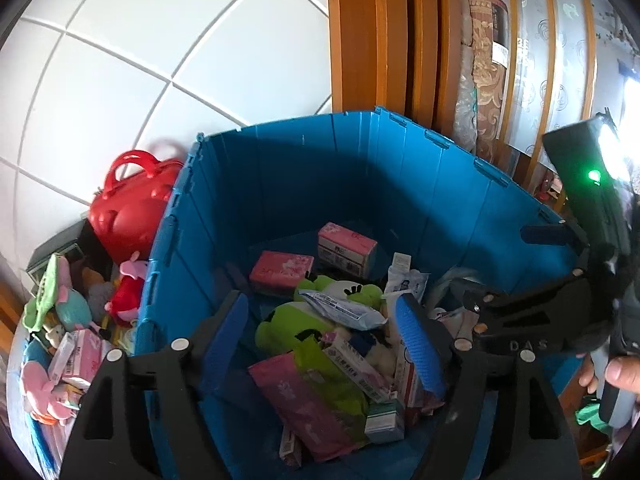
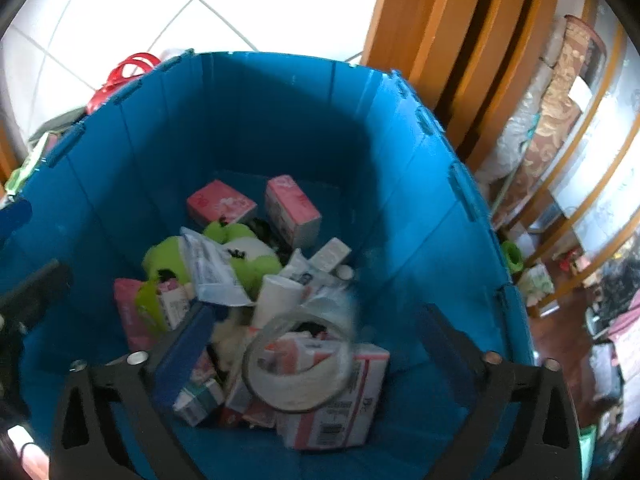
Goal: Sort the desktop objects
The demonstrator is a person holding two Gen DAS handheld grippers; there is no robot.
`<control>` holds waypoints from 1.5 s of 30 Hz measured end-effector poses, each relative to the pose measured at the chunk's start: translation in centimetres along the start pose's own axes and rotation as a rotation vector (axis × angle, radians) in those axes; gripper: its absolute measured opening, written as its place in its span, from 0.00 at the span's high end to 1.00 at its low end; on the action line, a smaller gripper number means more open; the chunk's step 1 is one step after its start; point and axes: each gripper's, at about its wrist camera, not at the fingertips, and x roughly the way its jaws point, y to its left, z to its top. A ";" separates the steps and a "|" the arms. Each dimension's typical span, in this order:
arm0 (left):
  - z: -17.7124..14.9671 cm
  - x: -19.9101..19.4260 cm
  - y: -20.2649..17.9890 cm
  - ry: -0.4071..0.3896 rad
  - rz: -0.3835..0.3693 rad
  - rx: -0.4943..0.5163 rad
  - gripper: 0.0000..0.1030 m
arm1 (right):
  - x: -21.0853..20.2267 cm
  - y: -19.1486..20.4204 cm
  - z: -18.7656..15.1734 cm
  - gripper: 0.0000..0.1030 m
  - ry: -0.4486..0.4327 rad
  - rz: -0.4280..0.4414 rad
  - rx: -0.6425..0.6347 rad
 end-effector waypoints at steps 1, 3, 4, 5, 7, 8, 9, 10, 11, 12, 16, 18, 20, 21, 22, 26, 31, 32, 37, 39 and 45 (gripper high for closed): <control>-0.1 -0.3 0.0 -0.003 0.004 -0.001 0.26 | -0.1 0.0 0.0 0.00 -0.006 0.002 0.002; -0.1 -0.7 0.1 -0.004 0.011 -0.008 0.26 | -0.5 -0.2 -0.1 0.00 -0.017 0.024 0.013; -0.1 -1.0 0.2 -0.003 0.010 -0.014 0.26 | -0.8 -0.3 -0.2 0.00 -0.024 0.029 0.022; -0.2 -1.2 0.3 -0.003 0.003 -0.022 0.26 | -1.1 -0.3 -0.4 0.00 -0.031 0.028 0.027; -0.2 -1.8 0.5 -0.005 -0.007 -0.035 0.26 | -1.8 0.0 -0.8 0.00 -0.043 0.021 0.015; -0.2 -2.0 0.6 -0.010 -0.007 -0.035 0.26 | -2.2 0.2 -1.1 0.00 -0.047 0.014 0.006; -0.1 -2.5 0.5 -0.022 -0.001 -0.031 0.26 | -2.7 0.5 -1.5 0.00 -0.049 0.007 -0.004; -0.1 -2.9 0.5 -0.032 0.008 -0.026 0.26 | -3.1 0.6 -1.9 0.00 -0.051 0.006 -0.008; -0.1 -3.5 0.3 -0.043 0.022 -0.019 0.26 | -3.6 0.7 -2.1 0.00 -0.056 0.007 -0.008; -0.1 -4.2 0.0 -0.060 0.040 -0.008 0.26 | -4.3 0.7 -2.6 0.00 -0.068 0.014 -0.001; -0.2 -6.7 -0.5 -0.124 0.029 0.004 0.26 | -7.0 0.3 -3.6 0.00 -0.119 0.043 0.027; -0.4 -7.8 -0.4 -0.149 0.008 -0.021 0.26 | -8.1 0.1 -4.0 0.00 -0.140 0.036 0.037; -0.6 -8.6 -0.2 -0.171 0.007 -0.047 0.26 | -9.1 0.1 -4.4 0.00 -0.161 0.034 0.046; -0.8 -8.8 -0.2 -0.187 0.026 -0.055 0.24 | -9.5 0.1 -4.7 0.00 -0.171 0.038 0.052; -0.8 -8.8 -0.2 -0.195 0.042 -0.055 0.20 | -9.7 0.2 -5.0 0.00 -0.176 0.043 0.059; -1.0 -7.7 -0.5 -0.174 0.101 -0.024 0.05 | -10.4 0.6 -5.8 0.00 -0.204 0.043 0.082; -1.2 -8.3 -0.3 -0.174 0.063 -0.036 0.05 | -10.5 1.1 -6.1 0.00 -0.206 0.056 0.102; -1.3 -8.5 -0.3 -0.175 0.065 -0.035 0.05 | -10.5 1.2 -6.1 0.00 -0.207 0.050 0.102; -1.5 -9.0 0.0 -0.146 0.076 -0.049 0.05 | -10.8 1.6 -6.2 0.00 -0.214 0.000 0.093; -1.6 -9.0 0.1 -0.134 0.081 -0.059 0.05 | -10.9 1.5 -6.2 0.00 -0.220 -0.022 0.107; -1.8 -9.5 0.6 -0.129 0.083 -0.080 0.05 | -11.0 1.4 -5.8 0.00 -0.218 0.016 0.134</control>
